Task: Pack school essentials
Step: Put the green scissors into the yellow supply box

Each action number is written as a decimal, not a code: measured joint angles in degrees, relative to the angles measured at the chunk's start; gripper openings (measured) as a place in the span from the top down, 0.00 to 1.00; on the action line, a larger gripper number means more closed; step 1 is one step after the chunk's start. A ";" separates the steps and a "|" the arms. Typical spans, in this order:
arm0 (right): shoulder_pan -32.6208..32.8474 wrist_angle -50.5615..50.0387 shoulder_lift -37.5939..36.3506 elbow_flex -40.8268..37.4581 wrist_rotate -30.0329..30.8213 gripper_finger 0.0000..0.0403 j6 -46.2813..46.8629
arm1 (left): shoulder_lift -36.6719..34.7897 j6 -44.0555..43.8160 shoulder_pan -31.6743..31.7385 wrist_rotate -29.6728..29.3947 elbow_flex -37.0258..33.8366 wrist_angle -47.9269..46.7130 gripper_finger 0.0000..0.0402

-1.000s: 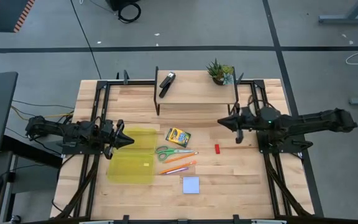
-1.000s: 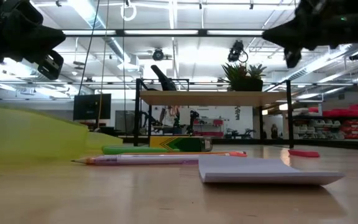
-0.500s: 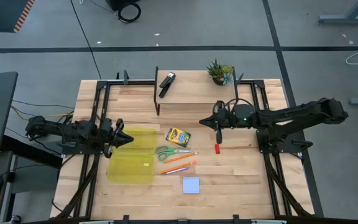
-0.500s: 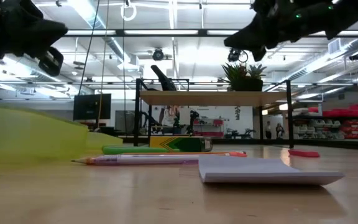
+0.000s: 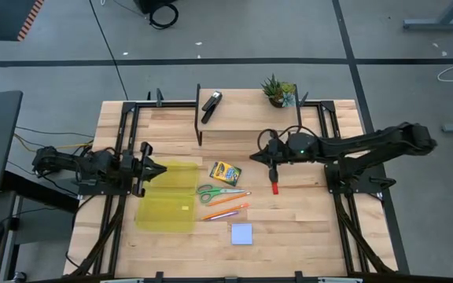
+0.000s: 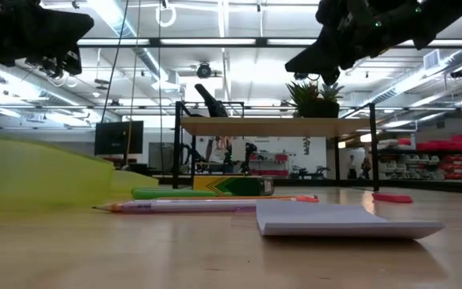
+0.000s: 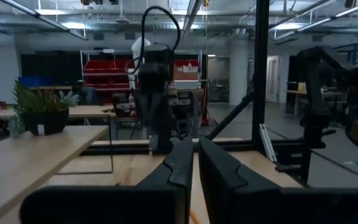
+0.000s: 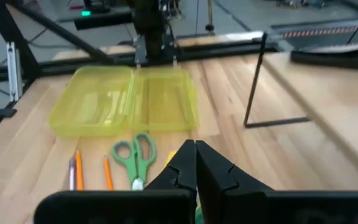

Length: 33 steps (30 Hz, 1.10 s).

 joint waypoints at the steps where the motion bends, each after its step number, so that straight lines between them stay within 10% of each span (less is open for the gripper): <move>1: 0.25 0.02 0.77 0.00 0.00 0.98 0.29 | 0.00 0.29 0.00 0.02 0.00 -0.02 0.91; 18: 7.32 -12.20 18.79 14.36 1.01 0.96 2.08 | 0.02 -5.95 -0.02 -2.16 0.00 -0.48 0.95; 33: 9.64 -18.98 30.42 27.12 6.34 0.60 2.32 | 0.02 -2.76 0.00 -8.92 0.00 -1.09 0.76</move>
